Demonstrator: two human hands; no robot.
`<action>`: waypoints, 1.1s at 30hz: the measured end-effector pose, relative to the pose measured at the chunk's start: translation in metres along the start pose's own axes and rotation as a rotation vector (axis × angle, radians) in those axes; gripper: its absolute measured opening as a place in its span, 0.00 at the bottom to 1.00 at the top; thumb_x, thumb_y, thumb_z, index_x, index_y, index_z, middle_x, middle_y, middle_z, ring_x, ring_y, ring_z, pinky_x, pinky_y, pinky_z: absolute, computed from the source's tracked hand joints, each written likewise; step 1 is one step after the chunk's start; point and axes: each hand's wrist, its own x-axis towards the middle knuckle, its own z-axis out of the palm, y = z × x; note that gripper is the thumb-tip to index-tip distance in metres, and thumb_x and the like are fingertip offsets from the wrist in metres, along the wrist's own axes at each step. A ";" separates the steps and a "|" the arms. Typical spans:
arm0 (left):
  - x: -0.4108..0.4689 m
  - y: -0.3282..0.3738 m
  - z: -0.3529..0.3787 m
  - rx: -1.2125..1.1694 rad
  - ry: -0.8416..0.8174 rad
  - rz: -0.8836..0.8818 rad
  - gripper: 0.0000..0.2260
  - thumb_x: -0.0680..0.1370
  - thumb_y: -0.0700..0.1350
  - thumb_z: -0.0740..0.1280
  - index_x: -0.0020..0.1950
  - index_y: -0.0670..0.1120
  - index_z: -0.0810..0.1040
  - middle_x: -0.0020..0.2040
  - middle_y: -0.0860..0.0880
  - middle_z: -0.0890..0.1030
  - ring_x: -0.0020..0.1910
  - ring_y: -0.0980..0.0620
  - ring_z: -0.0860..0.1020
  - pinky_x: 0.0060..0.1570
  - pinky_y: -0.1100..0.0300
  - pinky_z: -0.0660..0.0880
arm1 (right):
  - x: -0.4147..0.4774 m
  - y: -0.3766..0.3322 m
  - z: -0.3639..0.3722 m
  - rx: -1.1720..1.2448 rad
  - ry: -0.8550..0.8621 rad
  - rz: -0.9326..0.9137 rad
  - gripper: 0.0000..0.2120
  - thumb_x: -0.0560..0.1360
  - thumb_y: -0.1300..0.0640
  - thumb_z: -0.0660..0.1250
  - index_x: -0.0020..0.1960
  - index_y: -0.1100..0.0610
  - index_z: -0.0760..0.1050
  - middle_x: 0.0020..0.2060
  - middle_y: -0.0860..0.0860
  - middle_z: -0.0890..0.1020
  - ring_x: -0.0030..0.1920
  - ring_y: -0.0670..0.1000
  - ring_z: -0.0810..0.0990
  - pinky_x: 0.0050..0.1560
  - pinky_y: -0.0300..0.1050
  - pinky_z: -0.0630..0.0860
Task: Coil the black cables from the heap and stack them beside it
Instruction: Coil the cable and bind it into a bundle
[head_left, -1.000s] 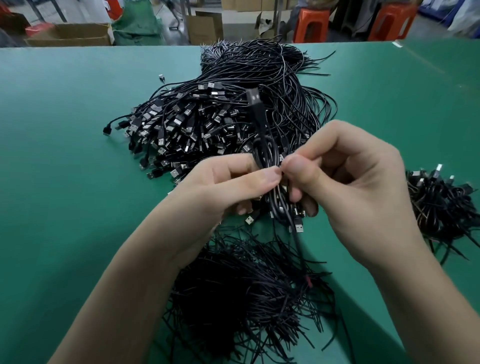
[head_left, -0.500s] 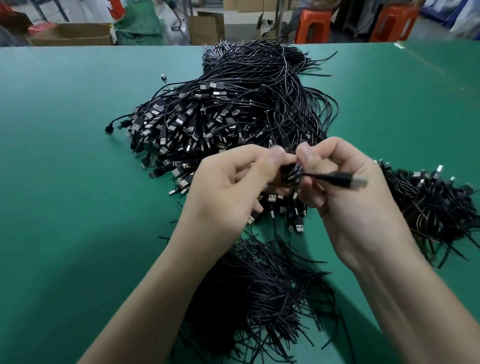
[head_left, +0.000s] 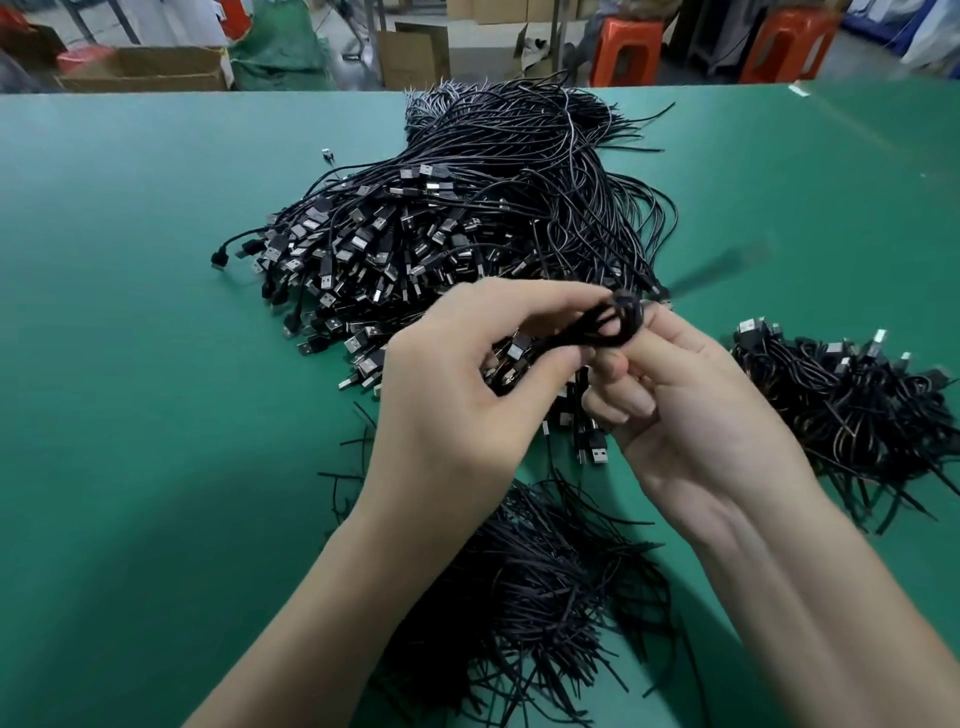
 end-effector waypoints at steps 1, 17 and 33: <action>0.000 -0.001 -0.001 0.068 0.007 0.045 0.15 0.77 0.35 0.75 0.59 0.52 0.85 0.51 0.56 0.83 0.54 0.52 0.80 0.50 0.64 0.71 | 0.001 0.000 0.000 0.032 0.008 0.015 0.10 0.77 0.66 0.67 0.38 0.58 0.75 0.25 0.48 0.71 0.21 0.42 0.63 0.24 0.34 0.65; 0.002 -0.010 0.004 -0.395 -0.059 -0.309 0.22 0.74 0.39 0.76 0.66 0.51 0.78 0.47 0.52 0.84 0.45 0.56 0.81 0.43 0.56 0.76 | -0.003 0.000 0.004 -0.005 0.060 -0.017 0.13 0.78 0.60 0.68 0.35 0.56 0.72 0.26 0.49 0.71 0.21 0.43 0.62 0.25 0.35 0.65; 0.000 -0.005 -0.004 -0.195 -0.099 -0.071 0.07 0.82 0.43 0.68 0.56 0.49 0.86 0.35 0.49 0.81 0.27 0.48 0.76 0.27 0.59 0.70 | -0.008 -0.006 0.005 -0.063 -0.010 -0.016 0.10 0.80 0.64 0.65 0.40 0.57 0.75 0.25 0.46 0.71 0.21 0.42 0.62 0.23 0.34 0.63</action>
